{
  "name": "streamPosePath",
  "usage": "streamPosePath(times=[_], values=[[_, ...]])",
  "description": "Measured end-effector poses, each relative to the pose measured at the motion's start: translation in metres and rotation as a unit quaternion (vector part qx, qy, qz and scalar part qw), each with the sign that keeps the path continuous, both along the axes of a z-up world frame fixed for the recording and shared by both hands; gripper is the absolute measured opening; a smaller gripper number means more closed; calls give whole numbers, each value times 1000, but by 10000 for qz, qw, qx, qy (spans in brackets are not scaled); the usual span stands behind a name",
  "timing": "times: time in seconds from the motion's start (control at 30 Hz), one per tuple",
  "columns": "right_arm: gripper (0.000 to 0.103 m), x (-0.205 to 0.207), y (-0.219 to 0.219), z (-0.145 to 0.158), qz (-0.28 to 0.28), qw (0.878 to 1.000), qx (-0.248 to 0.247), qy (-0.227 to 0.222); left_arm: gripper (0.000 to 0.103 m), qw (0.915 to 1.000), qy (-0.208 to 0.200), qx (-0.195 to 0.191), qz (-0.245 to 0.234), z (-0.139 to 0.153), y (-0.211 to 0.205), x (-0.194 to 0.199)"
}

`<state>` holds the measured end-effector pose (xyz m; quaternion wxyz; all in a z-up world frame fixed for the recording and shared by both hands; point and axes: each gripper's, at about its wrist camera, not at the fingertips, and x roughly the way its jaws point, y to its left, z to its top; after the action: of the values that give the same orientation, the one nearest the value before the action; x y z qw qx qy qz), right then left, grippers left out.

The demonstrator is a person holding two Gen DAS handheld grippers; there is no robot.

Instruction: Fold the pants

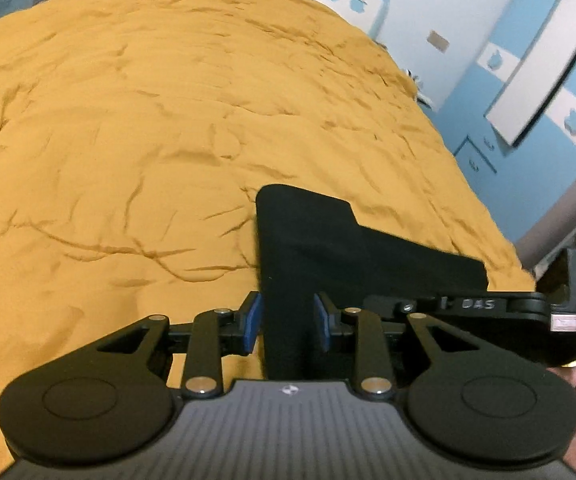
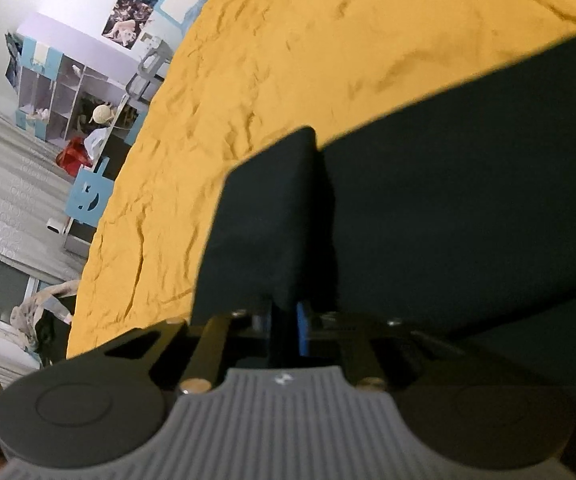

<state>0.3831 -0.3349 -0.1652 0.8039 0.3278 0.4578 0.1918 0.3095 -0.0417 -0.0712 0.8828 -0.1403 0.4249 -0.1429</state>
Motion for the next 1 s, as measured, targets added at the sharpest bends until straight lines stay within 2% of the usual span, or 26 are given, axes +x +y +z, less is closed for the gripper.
streamPosePath(times=[0.13, 0.23, 0.33, 0.43, 0.53, 0.63, 0.7, 0.87, 0.93, 1.0], values=[[4, -1, 9, 53, 243, 9984, -278, -432, 33, 9998, 23, -100, 174, 3, 10, -3], [4, -1, 13, 105, 475, 9928, -761, -791, 33, 9993, -10, -265, 261, 6, 15, -6], [4, -3, -2, 142, 569, 9878, -1065, -985, 33, 9991, -49, -334, 262, 9, 15, -8], [4, -4, -32, 166, 503, 9866, -1225, -949, 33, 9992, -67, -352, 200, 11, 9, -8], [4, -8, -68, 174, 366, 9866, -1329, -871, 33, 9991, -37, -415, 83, 9, -1, -6], [3, -11, -109, 168, 246, 9867, -1435, -723, 33, 9993, -4, -375, -59, 5, -14, -3], [3, -10, -137, 150, 152, 9886, -1405, -518, 33, 9993, 33, -354, -154, 2, -22, -2], [4, -17, -197, 84, -371, 9901, -1334, 216, 33, 9992, 135, -239, -280, -5, -35, 2], [3, -21, -210, 52, -492, 9890, -1259, 601, 33, 9992, 207, -179, -290, -9, -38, 4], [4, -25, -211, 32, -564, 9878, -1207, 808, 33, 9991, 251, -147, -302, -12, -40, 5]])
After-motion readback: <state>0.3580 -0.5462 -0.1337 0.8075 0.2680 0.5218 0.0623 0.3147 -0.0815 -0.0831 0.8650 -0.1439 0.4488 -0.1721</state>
